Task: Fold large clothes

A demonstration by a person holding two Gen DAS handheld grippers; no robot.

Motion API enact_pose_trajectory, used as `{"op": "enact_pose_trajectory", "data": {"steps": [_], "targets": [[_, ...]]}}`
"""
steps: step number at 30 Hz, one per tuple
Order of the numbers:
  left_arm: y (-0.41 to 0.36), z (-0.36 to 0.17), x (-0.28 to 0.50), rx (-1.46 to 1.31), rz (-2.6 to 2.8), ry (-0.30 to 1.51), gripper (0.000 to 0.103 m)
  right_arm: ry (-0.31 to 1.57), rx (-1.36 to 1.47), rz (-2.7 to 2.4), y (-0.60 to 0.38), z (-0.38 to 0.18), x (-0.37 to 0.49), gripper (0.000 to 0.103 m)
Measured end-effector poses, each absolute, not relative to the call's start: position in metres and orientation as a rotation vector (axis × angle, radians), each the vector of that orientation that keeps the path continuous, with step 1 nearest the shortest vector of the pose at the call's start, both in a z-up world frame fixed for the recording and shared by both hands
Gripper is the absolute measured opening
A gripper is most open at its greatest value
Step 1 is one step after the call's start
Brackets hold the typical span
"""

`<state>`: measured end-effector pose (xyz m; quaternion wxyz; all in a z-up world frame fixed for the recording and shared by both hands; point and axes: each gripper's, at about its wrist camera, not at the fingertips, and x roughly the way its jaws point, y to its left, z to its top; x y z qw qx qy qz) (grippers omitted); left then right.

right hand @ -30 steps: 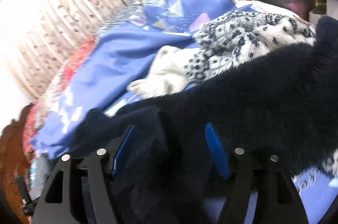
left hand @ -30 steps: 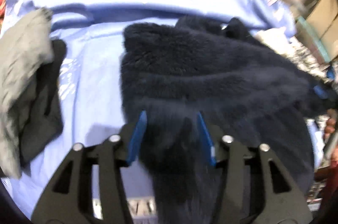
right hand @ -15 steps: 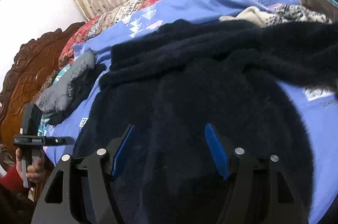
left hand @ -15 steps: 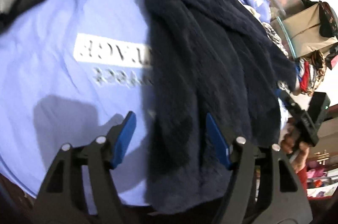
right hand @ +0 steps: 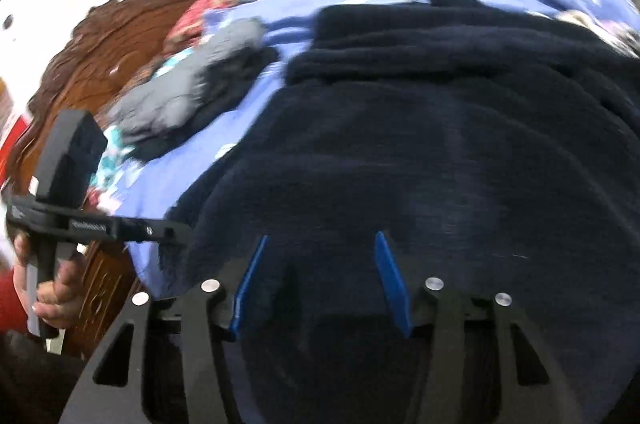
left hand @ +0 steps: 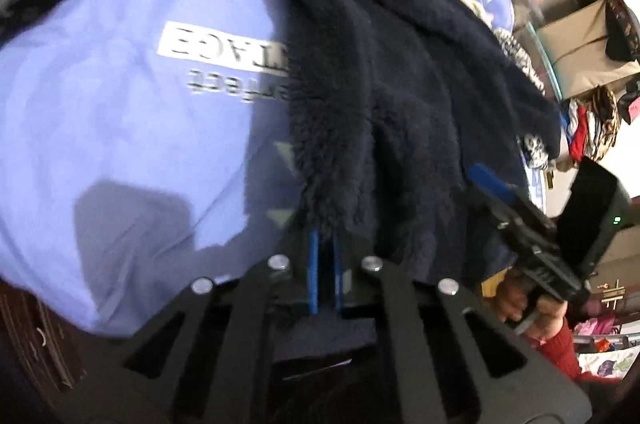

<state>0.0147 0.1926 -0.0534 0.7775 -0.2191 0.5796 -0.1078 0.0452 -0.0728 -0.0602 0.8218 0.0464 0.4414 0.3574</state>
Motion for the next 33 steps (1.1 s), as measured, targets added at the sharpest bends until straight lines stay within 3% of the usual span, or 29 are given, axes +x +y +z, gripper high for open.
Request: {"op": "enact_pose_trajectory", "data": {"steps": [6,8,14,19,26,33], "targets": [[0.21,-0.089,0.004,-0.511,-0.141,1.302,0.005,1.142,0.035,0.816,-0.019,-0.116,0.049,0.072],[0.206,-0.104,0.008,-0.482,-0.101,1.331,0.014,1.117,0.095,0.821,-0.023,-0.119,0.052,0.072],[0.221,-0.059,0.006,-0.477,-0.115,1.217,0.019,0.961,0.236,0.807,-0.095,-0.059,0.046,0.072],[0.22,-0.024,0.022,-0.458,-0.169,1.127,0.019,0.783,0.215,0.409,-0.227,-0.017,0.055,0.073],[0.139,-0.048,0.071,-0.302,-0.31,1.187,0.019,0.882,0.306,0.282,-0.304,-0.031,0.139,0.073],[0.091,-0.099,0.102,-0.145,-0.264,1.274,0.019,0.99,0.385,0.323,-0.272,-0.075,0.236,0.073]]}}
